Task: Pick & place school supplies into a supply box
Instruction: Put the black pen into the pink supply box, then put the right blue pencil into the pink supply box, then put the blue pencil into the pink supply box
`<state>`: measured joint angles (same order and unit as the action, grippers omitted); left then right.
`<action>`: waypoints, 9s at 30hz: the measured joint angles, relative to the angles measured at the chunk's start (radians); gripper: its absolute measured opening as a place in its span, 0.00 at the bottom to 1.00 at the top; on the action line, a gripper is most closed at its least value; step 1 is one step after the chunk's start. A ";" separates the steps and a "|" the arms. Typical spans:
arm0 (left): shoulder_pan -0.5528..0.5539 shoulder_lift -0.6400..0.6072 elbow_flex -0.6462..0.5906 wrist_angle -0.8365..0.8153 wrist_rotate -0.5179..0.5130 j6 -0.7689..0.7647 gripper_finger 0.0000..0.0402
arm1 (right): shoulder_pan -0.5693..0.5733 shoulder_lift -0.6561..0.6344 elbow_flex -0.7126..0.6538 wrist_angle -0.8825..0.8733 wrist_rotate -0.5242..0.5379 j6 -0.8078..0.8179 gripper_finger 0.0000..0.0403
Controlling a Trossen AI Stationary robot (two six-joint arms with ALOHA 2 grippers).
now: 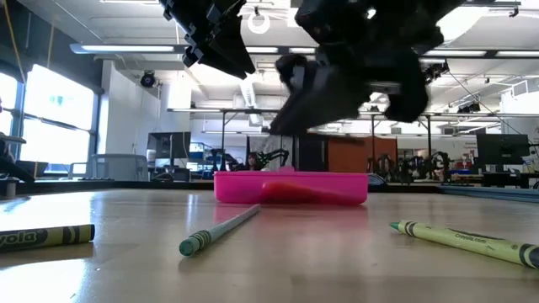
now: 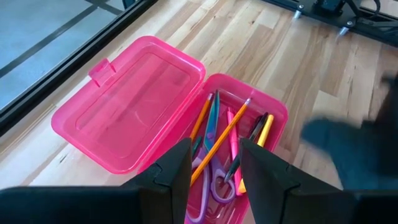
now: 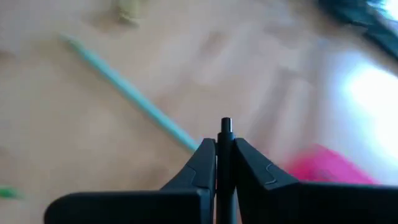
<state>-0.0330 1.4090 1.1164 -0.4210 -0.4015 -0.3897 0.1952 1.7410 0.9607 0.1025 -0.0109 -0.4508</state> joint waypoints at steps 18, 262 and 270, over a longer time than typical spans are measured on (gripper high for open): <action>0.000 0.000 0.001 0.008 0.000 -0.001 0.41 | -0.314 0.072 0.000 0.145 0.027 0.161 0.10; -0.944 0.439 0.004 -0.449 0.221 -1.955 0.05 | -0.312 0.143 -0.066 0.343 -0.113 0.276 0.22; -0.903 0.447 -0.003 -0.486 -0.028 -1.904 0.20 | -0.312 0.143 -0.066 0.344 -0.113 0.280 0.22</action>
<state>-0.9362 1.8561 1.1137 -0.9074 -0.4295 -2.2933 -0.1169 1.8835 0.8948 0.4461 -0.1243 -0.1711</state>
